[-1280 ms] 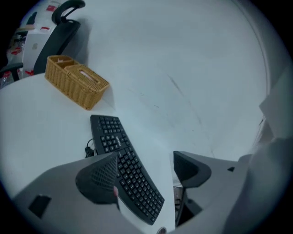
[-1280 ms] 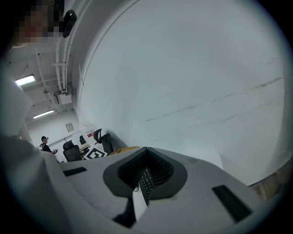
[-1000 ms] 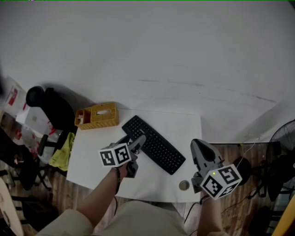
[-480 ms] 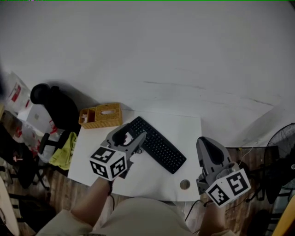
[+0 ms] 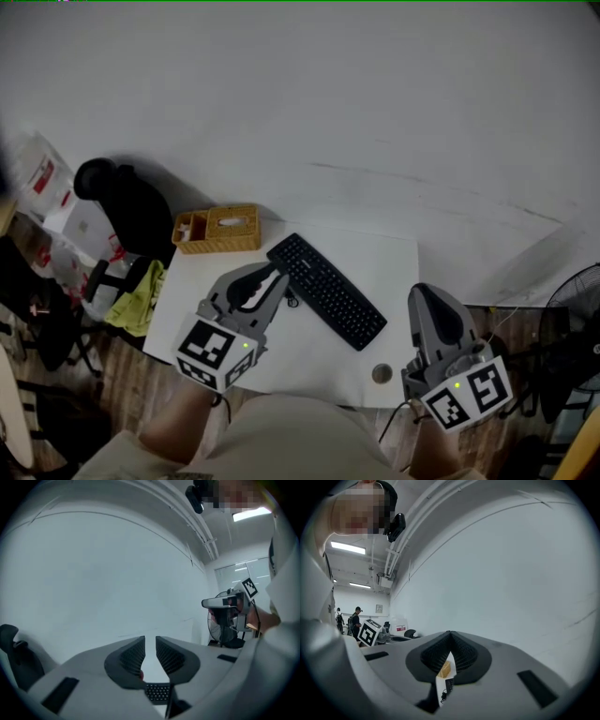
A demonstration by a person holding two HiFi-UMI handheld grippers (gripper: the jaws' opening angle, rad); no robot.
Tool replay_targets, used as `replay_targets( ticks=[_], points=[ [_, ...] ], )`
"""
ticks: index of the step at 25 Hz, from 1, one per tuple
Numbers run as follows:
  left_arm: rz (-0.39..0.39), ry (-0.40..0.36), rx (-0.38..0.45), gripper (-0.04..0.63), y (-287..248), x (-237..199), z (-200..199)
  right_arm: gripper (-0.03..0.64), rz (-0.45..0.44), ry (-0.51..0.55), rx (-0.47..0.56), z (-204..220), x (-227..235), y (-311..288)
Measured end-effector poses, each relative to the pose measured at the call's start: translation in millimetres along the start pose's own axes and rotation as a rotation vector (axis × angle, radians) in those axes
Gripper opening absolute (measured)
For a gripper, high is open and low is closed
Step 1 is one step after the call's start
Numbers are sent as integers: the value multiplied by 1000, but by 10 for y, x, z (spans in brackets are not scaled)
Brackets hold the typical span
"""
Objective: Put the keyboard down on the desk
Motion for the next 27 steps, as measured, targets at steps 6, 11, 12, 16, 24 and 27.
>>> replay_targets(
  ticks=[6,11,12,16,24,27],
  points=[
    [0,9,-29,35,189,82,117,25,-65,-22,-36,62,-144,100],
    [-5,15,-30,29,297,83,191,25,-67,-3,-88,221,-218,93],
    [-4,19,-27,29,322,80,187,25,-71,-5,-95,244,-245,87],
    [4,18,-21,26,408,51,173,25,-78,13,-96,270,-362,55],
    [15,10,-3,26,486,-6,168,25,-63,54,-84,266,-500,2],
    [4,5,15,26,520,-51,166,25,-69,50,-82,266,-547,-33]
  ],
)
Point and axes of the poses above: the fingertips, and each gripper's own axes: y backward along the fingers, x to its right, z out of its underside, the point moved 6 cm from there along y, backward along the fingers, and after that the axes turned 14 degrees about z, right-handed, at the moved point
